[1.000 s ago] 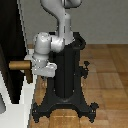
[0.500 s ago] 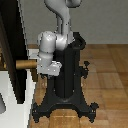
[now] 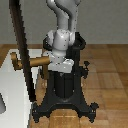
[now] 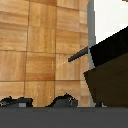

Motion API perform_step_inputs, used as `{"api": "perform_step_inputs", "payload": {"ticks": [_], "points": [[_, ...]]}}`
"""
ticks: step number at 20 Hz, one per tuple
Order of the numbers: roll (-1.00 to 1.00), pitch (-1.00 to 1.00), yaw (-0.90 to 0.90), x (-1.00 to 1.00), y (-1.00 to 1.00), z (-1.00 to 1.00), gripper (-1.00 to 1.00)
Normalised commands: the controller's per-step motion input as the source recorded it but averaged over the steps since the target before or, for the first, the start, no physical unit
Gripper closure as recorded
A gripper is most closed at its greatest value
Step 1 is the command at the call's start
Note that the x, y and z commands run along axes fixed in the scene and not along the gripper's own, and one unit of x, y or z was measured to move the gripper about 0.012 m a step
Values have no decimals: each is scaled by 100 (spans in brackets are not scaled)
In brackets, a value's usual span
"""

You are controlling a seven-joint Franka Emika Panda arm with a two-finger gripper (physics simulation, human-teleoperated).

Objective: Open the door by pressing down and pulling on the handle.

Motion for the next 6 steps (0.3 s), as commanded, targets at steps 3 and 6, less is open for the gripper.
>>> {"api": "perform_step_inputs", "payload": {"ticks": [3, 6], "points": [[0, 0, 0, 0, 100, 0, -100], [0, 0, 0, 0, 100, 0, -100]]}}
